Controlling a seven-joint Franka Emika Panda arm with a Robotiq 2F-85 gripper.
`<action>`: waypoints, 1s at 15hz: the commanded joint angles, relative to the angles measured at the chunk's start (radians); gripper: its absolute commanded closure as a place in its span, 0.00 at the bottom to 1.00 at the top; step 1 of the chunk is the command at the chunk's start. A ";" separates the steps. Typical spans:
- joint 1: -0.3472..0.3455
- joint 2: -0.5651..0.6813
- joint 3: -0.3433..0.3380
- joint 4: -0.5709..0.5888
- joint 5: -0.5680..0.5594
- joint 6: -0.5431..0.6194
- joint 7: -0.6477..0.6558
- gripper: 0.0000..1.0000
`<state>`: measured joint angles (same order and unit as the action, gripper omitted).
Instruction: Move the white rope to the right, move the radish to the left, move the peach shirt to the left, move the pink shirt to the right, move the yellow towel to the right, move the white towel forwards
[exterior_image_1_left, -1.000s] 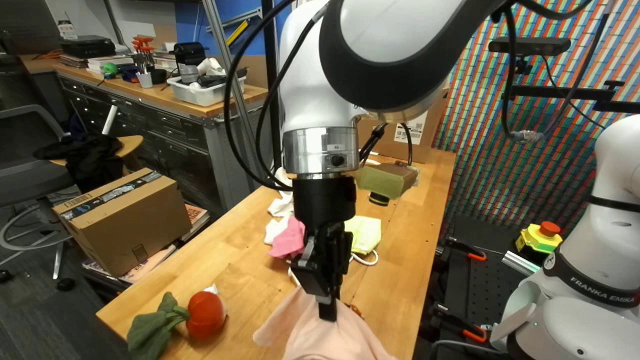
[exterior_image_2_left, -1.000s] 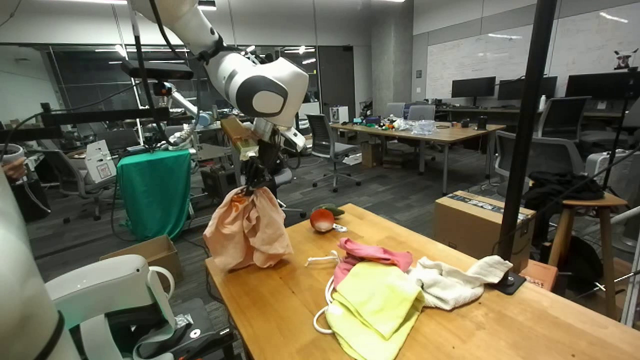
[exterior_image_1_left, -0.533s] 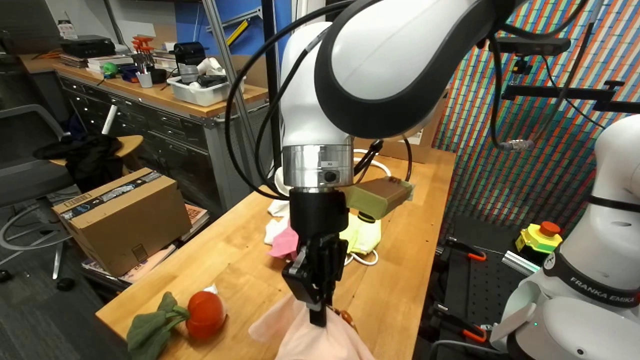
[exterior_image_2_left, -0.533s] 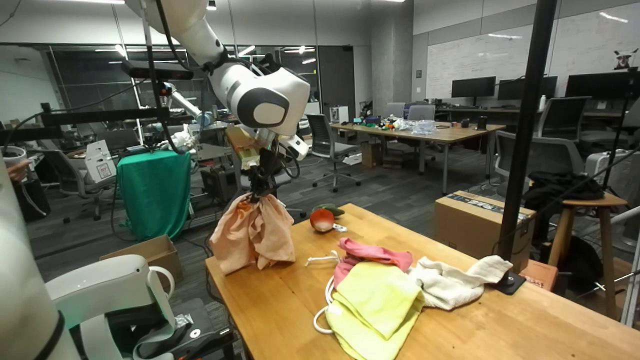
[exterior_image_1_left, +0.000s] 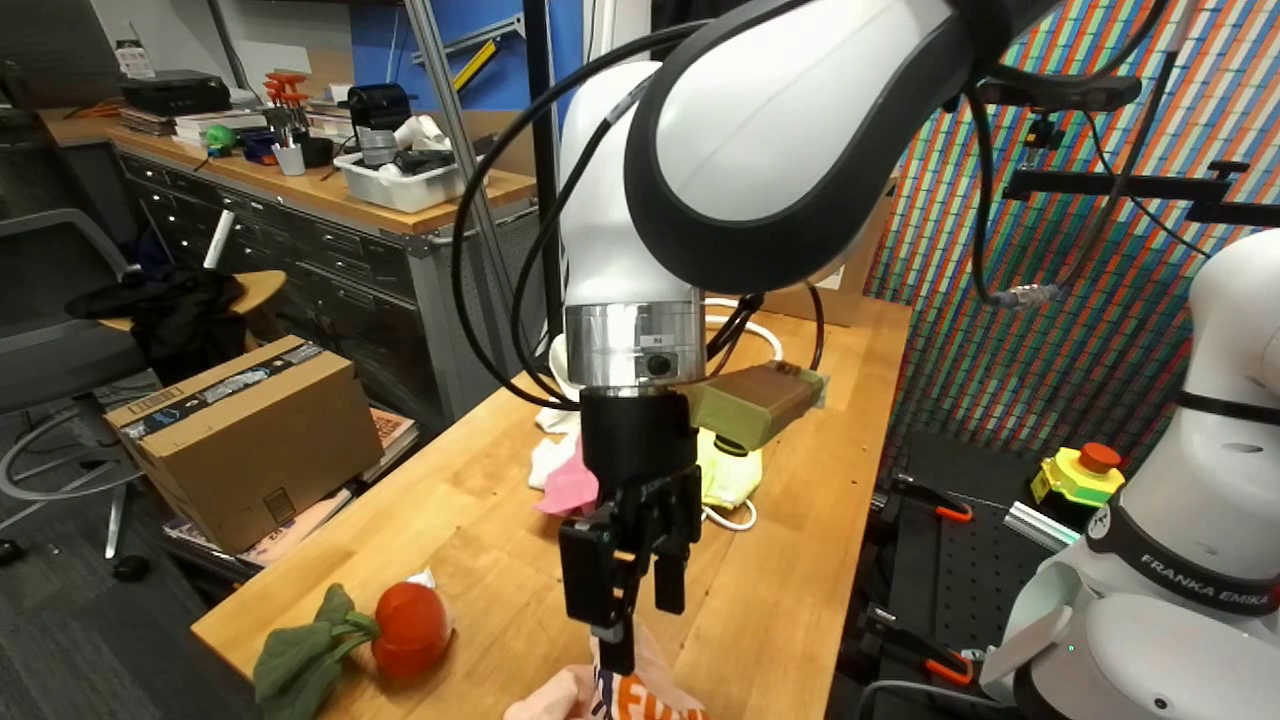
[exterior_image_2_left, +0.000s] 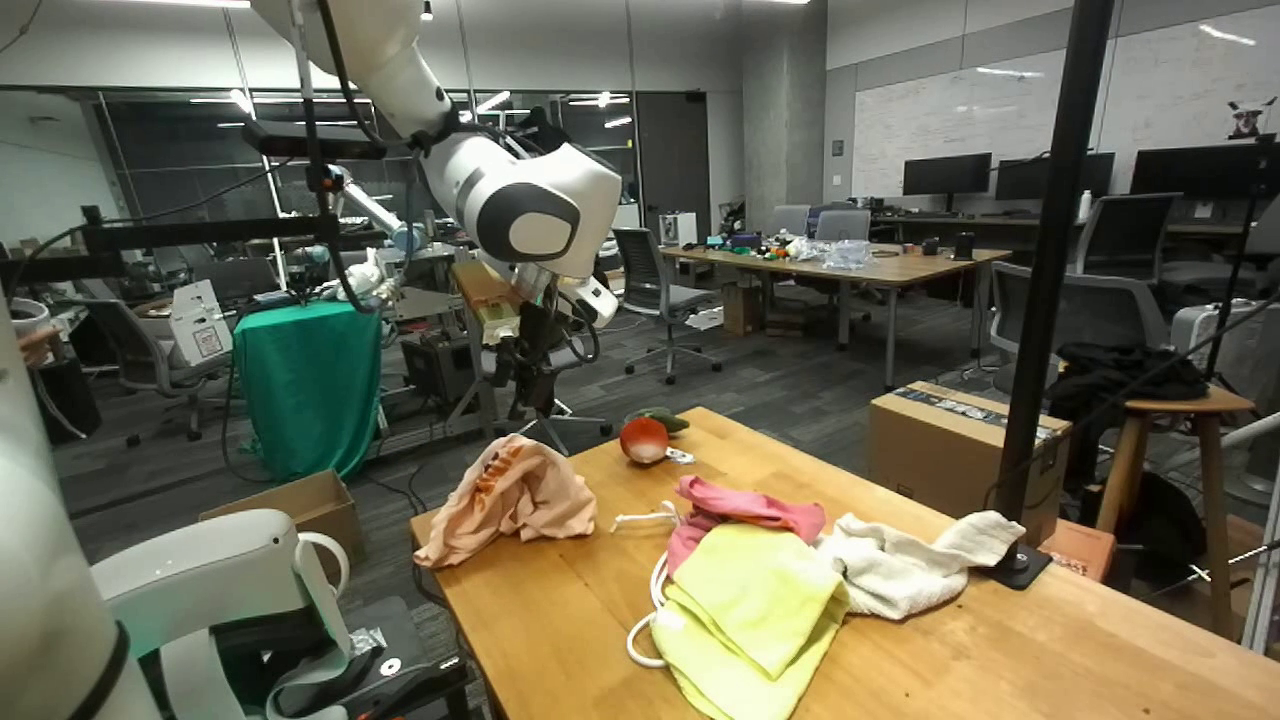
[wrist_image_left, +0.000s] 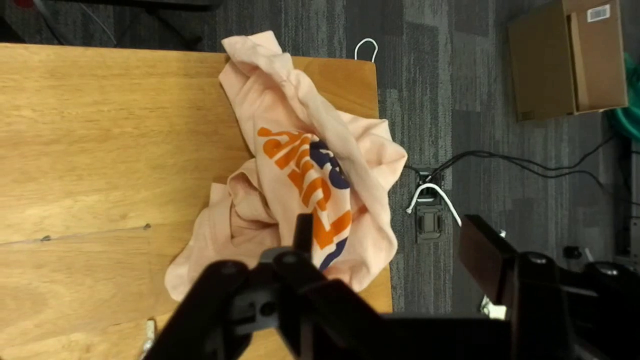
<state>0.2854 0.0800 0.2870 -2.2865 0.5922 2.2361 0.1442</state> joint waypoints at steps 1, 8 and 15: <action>-0.004 0.002 -0.006 0.008 -0.043 0.001 0.021 0.00; -0.050 0.006 -0.065 -0.009 -0.202 0.157 0.018 0.01; -0.100 0.108 -0.161 0.024 -0.440 0.351 0.114 0.00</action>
<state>0.1977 0.1323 0.1585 -2.2917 0.2517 2.5198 0.1875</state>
